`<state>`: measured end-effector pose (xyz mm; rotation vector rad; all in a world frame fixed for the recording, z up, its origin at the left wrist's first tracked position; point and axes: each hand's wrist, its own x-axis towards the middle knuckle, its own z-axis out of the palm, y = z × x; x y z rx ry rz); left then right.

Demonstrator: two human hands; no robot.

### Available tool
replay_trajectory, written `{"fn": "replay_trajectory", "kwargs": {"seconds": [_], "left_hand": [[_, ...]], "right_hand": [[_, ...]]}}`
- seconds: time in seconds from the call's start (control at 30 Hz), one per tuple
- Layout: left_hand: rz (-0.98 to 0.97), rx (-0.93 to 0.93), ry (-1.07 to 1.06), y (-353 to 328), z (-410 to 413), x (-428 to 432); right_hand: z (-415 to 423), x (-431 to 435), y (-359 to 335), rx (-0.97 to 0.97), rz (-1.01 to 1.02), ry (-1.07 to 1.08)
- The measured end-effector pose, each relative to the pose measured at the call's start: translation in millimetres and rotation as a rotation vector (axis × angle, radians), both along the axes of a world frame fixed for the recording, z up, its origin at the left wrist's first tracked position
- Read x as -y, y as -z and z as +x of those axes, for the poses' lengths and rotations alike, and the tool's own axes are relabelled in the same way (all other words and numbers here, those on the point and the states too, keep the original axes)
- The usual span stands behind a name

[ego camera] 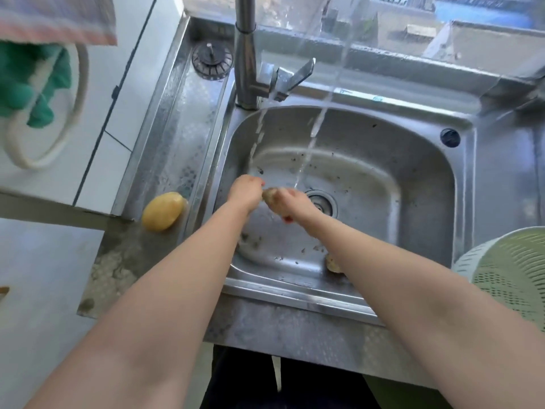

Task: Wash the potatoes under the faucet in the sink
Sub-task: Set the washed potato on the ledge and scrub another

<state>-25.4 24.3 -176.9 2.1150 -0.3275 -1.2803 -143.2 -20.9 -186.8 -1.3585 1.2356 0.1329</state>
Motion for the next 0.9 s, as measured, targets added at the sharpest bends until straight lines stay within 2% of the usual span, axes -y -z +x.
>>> {"fn": "replay_trajectory", "kwargs": {"seconds": [0.1,0.2,0.3,0.4,0.47,0.53,0.6,0.67,0.7,0.83,0.9], "left_hand": [[-0.087,-0.204,-0.115,-30.9,-12.6,5.4],[-0.280,-0.345,-0.184,-50.1,-30.8,9.3],[-0.394,-0.232,-0.333,-58.3,-45.0,15.4],[-0.312,-0.069,-0.531,-65.2,-50.6,26.5],[-0.267,-0.038,-0.647,-73.7,-50.1,32.8],[-0.277,-0.048,-0.637,-79.7,-50.2,34.9],[-0.338,-0.075,-0.501,-82.2,-52.6,35.0],[-0.412,-0.202,-0.381,-82.0,-57.0,36.1],[-0.426,-0.242,-0.368,-81.9,-57.0,37.7],[-0.314,-0.110,-0.544,-89.7,-40.5,50.4],[-0.332,-0.146,-0.537,-93.1,-40.5,53.3]], "right_hand": [[-0.9,20.8,-30.6,0.067,0.074,0.164],[0.2,28.5,-53.4,0.098,0.109,0.231],[1.5,33.9,-69.4,0.087,0.041,0.209],[5.2,29.3,-77.2,0.141,0.015,0.158],[4.1,21.5,-83.2,0.191,-0.005,0.125],[1.4,20.7,-89.7,0.209,-0.044,0.180],[4.5,29.5,-90.4,0.144,-0.146,0.230],[7.9,38.9,-90.2,0.058,-0.268,0.183],[10.0,40.1,-89.9,0.083,-0.278,0.165],[5.6,25.3,-103.8,0.350,-0.039,0.172],[4.1,24.4,-107.6,0.377,-0.015,0.187]]}}
